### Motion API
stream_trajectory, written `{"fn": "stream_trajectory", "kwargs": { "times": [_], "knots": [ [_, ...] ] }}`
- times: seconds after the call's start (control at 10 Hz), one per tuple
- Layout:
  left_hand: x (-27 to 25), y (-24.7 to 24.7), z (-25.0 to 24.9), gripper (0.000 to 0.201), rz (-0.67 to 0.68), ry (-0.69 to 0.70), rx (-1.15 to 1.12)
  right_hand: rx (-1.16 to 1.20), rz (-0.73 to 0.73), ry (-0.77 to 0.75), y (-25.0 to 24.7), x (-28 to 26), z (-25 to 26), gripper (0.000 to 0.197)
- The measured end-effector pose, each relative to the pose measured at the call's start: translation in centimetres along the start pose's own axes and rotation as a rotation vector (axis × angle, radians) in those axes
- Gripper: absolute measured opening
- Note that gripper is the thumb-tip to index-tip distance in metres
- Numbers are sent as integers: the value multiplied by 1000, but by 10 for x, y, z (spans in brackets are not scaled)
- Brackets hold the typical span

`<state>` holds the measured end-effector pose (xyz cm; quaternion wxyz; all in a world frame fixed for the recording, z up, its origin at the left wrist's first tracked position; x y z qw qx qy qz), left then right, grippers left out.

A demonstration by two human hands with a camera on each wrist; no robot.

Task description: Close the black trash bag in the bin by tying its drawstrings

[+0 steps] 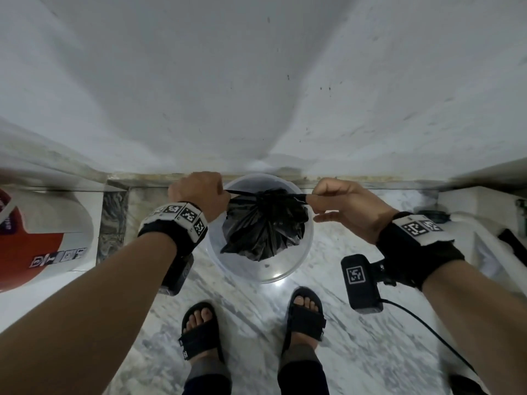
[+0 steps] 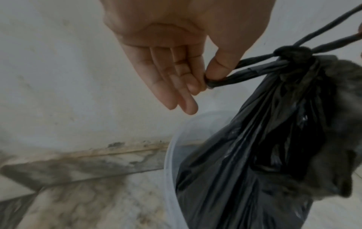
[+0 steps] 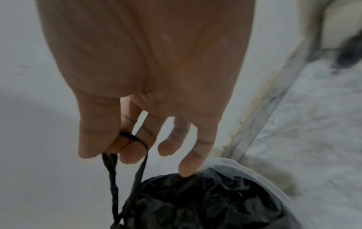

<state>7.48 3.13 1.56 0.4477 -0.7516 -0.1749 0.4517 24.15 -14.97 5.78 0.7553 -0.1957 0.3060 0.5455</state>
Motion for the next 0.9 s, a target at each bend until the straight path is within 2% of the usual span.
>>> {"fn": "stream_trajectory", "kwargs": {
  "times": [0.1, 0.2, 0.3, 0.4, 0.5, 0.6, 0.7, 0.9],
  "knots": [
    [-4, 15, 12, 18, 40, -67, -30, 182, -50, 80, -4, 3, -25, 14],
    [-4, 24, 19, 16, 103, -102, -93, 221, -76, 123, 2, 6, -41, 24],
    [-2, 20, 33, 14, 120, -155, -244, -22, -119, 128, 9, 9, -35, 27],
    [-8, 19, 45, 17, 114, -257, -527, -123, -195, 107, 6, 13, -18, 28],
    [-15, 33, 44, 14, 182, -333, -700, -35, -306, 122, -12, 14, -14, 25],
    [-24, 45, 48, 15, 267, -463, -860, -87, -314, 176, -17, 11, -20, 11],
    [-36, 41, 44, 14, 307, -484, -936, -81, -357, 230, -25, 1, -32, 16],
    [-69, 14, 21, 7, 256, -343, -1024, 42, -438, 162, -15, -34, -16, 11]
  ]
}}
Point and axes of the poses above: each hand's wrist, its own x-axis towards the middle knuckle, its own y-axis out of the palm, z = x × y, the point moved 8 cm from there along x, towards the middle knuckle, and after that the axes turned 2 degrees about -x, right-handed, at the moved point
